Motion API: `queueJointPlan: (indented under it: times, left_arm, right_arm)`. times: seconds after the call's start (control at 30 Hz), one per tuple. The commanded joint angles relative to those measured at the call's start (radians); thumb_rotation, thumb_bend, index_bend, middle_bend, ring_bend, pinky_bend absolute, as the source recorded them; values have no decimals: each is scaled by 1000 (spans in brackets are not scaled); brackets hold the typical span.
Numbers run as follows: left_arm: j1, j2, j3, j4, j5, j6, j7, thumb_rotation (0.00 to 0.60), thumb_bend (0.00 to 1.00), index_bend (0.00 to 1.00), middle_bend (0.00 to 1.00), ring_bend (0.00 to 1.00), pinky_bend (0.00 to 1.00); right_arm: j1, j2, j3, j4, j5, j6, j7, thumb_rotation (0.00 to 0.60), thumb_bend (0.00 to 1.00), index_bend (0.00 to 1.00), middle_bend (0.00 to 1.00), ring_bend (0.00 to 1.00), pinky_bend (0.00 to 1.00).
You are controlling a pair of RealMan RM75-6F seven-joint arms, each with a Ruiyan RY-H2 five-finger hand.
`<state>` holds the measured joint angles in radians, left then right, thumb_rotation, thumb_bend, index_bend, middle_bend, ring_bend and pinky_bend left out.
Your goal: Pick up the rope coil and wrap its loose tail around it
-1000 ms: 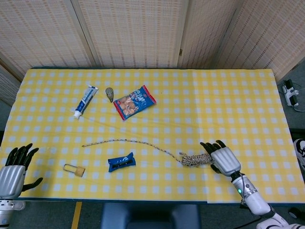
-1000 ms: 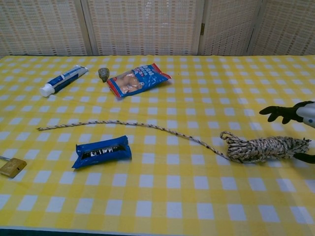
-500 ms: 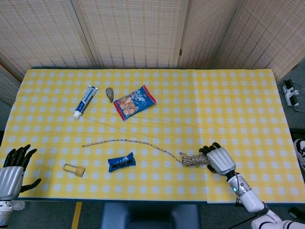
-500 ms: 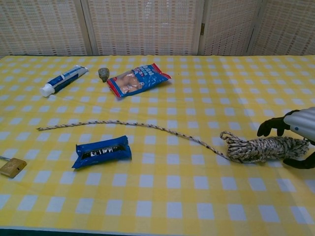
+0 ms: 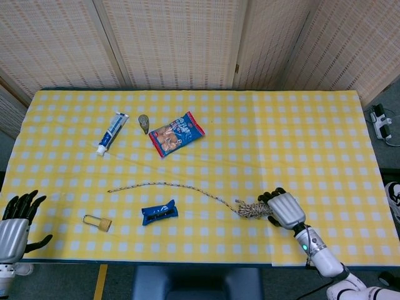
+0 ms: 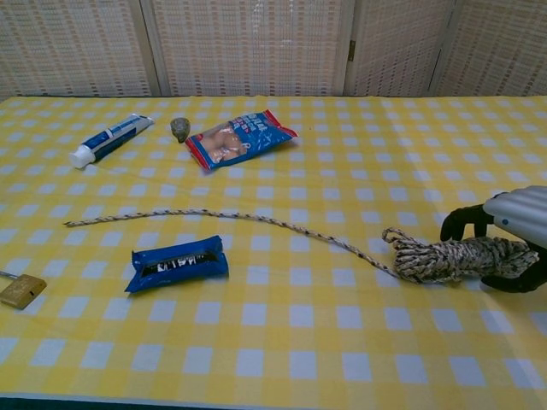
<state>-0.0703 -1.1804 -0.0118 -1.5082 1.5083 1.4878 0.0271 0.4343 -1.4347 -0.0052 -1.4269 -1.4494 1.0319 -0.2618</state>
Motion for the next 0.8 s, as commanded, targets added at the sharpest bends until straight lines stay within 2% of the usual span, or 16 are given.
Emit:
queueJointPlan:
  times: [0.03,0.33,0.5,0.6,0.8]
  left_arm:
    - [1,0,0,1,-1,1,-2,600,176,175,74,81,0]
    - [1,-2,1,2,2,-1,-2,600,176,175,74,81,0]
    - [-2,-4,0,3,3,-6,-2,600,176,175,74,81,0]
    - [-5,-5,-1,4,5,-8,-3,600,176,175,74,81,0]
    - [-25,-4,-9,8,28,-10,-1,600,176,176,74,81,0]
  right_arm:
    - [1,0,1,0,2,1,1,600,343,345,364,379,260]
    - [0,-2,0,4,6,3,3,600,358,396,399,417,285]
    - [4,-14,4,19,16,-5,12,600,420,449,441,456,372]
    - [6,-21,8,29,16,-2,22,600,478,514,484,497,436]
    - [7,-8,21,25,3,23,68,600,577,612,546,555,507]
